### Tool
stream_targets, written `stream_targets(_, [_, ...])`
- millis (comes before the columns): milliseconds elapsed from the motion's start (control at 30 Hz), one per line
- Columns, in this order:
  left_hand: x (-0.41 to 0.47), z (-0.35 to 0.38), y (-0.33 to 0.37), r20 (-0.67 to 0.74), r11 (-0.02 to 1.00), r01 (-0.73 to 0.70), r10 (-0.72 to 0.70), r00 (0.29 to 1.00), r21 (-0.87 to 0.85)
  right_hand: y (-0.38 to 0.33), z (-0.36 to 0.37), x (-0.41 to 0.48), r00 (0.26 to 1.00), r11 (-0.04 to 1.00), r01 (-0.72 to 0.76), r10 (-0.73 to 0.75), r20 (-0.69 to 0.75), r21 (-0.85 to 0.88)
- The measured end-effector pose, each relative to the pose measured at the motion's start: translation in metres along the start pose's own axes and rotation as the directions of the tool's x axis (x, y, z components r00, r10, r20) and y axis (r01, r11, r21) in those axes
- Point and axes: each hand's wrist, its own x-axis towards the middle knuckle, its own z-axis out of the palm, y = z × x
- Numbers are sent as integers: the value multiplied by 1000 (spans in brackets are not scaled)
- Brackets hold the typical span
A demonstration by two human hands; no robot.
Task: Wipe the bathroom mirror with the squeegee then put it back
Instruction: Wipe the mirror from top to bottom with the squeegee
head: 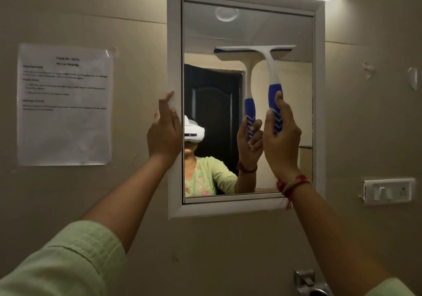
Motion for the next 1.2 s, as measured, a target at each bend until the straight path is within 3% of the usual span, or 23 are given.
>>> stream_targets(233, [0,-1,0,-1,1000,5,-5,1000,23,-5,9,29,1000,1000,10,-11,-22,-24])
stream_targets(500, [0,-1,0,6,1000,-2,2,1000,-7,6,-3,-35,1000,1000,-18,18,15,3])
stream_targets(1200, [2,-3,1,49,1000,-6,7,999,-7,3,-12,-39,999,998,-42,42,12,-51])
